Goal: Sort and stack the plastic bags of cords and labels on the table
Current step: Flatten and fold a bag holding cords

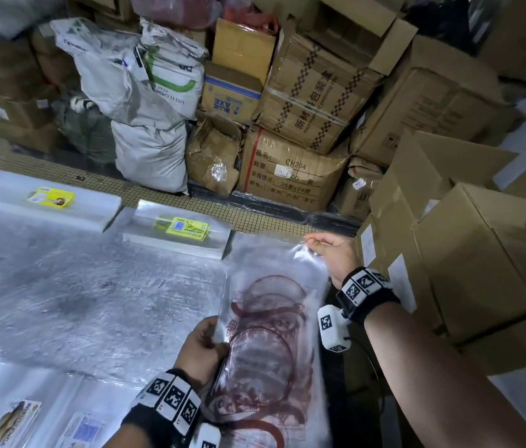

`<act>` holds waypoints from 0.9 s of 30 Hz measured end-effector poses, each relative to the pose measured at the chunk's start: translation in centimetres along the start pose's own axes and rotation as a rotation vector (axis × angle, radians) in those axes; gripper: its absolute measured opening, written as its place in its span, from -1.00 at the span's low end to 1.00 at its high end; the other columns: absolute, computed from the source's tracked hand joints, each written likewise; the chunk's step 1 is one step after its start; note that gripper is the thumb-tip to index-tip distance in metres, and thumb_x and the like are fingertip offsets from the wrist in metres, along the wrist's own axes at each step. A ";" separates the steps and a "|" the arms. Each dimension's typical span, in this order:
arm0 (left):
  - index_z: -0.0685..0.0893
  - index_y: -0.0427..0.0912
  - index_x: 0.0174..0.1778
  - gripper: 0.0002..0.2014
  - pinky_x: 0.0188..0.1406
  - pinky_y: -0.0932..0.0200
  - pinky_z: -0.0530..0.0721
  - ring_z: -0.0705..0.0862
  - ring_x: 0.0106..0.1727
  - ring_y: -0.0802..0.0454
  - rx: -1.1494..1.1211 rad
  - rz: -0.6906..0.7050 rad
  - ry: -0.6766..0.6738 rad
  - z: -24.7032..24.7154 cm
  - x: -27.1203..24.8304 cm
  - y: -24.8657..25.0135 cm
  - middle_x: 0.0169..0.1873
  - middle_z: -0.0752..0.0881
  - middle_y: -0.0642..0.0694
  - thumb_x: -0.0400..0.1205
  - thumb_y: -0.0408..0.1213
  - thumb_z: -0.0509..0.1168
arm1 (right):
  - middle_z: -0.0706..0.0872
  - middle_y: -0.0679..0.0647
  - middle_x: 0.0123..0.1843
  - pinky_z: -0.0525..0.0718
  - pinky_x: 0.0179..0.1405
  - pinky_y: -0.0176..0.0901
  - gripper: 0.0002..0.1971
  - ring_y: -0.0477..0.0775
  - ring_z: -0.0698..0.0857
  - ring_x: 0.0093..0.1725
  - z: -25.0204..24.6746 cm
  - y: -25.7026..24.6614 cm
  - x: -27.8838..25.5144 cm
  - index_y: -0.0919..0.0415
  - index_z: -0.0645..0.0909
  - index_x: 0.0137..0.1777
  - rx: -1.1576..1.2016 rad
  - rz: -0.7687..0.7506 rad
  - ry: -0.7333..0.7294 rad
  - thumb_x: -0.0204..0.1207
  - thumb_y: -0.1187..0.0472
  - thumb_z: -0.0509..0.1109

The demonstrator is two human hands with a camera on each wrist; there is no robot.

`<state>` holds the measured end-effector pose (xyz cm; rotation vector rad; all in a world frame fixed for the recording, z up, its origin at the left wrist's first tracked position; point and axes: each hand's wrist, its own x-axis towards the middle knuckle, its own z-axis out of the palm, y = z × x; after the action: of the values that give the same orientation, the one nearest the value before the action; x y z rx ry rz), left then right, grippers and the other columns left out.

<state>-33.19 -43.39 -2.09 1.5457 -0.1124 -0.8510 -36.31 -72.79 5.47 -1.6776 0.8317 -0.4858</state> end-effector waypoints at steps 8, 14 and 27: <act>0.67 -0.19 0.08 -0.65 -0.29 0.13 0.72 0.79 -0.12 -0.14 -0.003 -0.028 0.012 0.2 0.4 0.1 -0.12 0.82 -0.19 0.48 -0.64 0.44 | 0.80 0.15 0.09 0.59 -0.01 -0.31 -0.84 -0.01 0.78 -0.01 -0.4 3.4 -0.9 0.27 0.71 0.14 -0.230 0.104 -0.056 0.59 0.31 0.48; 0.63 -0.26 0.03 -0.64 -0.16 -0.06 0.72 0.76 -0.17 -0.22 -0.006 -0.059 -0.021 0.2 1.3 0.2 -0.11 0.80 -0.32 0.43 -0.71 0.42 | 0.72 0.17 0.24 0.57 0.14 -0.13 -0.73 0.12 0.67 0.15 -1.0 4.2 -1.4 0.23 0.68 0.24 -0.257 0.199 -0.045 0.55 0.34 0.51; 0.67 -0.32 0.06 -0.55 -0.18 -0.13 0.79 0.79 -0.10 -0.33 -0.049 -0.009 0.020 -0.3 1.6 -1.5 -0.15 0.82 -0.31 0.34 -0.81 0.42 | 0.80 0.10 0.21 0.69 0.28 0.35 -0.47 0.25 0.77 0.20 -3.1 5.2 -2.2 0.00 0.75 0.20 0.017 0.320 -0.044 0.17 0.16 0.73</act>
<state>-32.46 -43.69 -4.19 1.5094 -0.0701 -0.8395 -41.34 -73.73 1.53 -1.4975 1.0382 -0.2337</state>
